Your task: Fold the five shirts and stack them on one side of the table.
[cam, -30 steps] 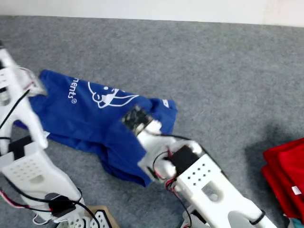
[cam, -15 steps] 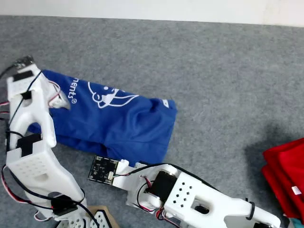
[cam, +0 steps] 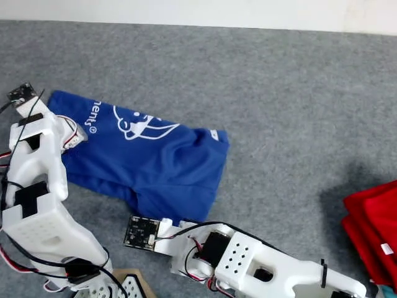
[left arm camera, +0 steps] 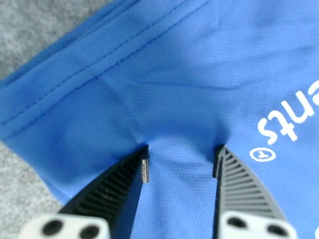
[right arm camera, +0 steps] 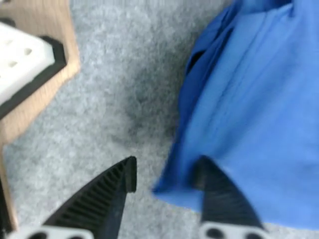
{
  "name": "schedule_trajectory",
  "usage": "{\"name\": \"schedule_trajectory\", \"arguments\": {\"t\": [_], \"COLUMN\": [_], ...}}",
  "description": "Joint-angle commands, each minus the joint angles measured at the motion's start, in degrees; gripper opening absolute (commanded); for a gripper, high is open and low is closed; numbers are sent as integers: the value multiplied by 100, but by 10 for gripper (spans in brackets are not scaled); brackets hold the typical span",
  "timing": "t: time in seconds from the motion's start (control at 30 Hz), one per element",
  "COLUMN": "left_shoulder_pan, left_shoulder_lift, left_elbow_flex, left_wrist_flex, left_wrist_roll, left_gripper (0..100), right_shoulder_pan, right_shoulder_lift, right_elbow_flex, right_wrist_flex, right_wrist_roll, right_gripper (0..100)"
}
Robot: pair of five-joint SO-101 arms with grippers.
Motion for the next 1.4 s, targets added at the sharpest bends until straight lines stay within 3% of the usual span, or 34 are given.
{"name": "schedule_trajectory", "arguments": {"t": [0.0,0.4,0.77,1.17,1.23,1.37], "left_shoulder_pan": [-295,-268,-286,-259,-268,-286], "left_shoulder_lift": [-40,-31,-31,-40,-40,-31], "left_elbow_flex": [31,40,40,40,40,66], "left_wrist_flex": [-141,-141,-132,-123,-123,-123], "left_wrist_roll": [62,70,70,53,53,44], "left_gripper": [220,220,220,220,220,220], "right_shoulder_pan": [505,1648,2914,3433,3486,3565], "right_shoulder_lift": [-119,-110,4,1666,1851,2211], "right_elbow_flex": [-57,-1226,-2097,-2413,-2440,-2484], "right_wrist_flex": [-268,127,-1024,-1771,-1886,-1956], "right_wrist_roll": [70,299,1178,1160,1160,1160], "right_gripper": [12,6,6,7,37,194]}}
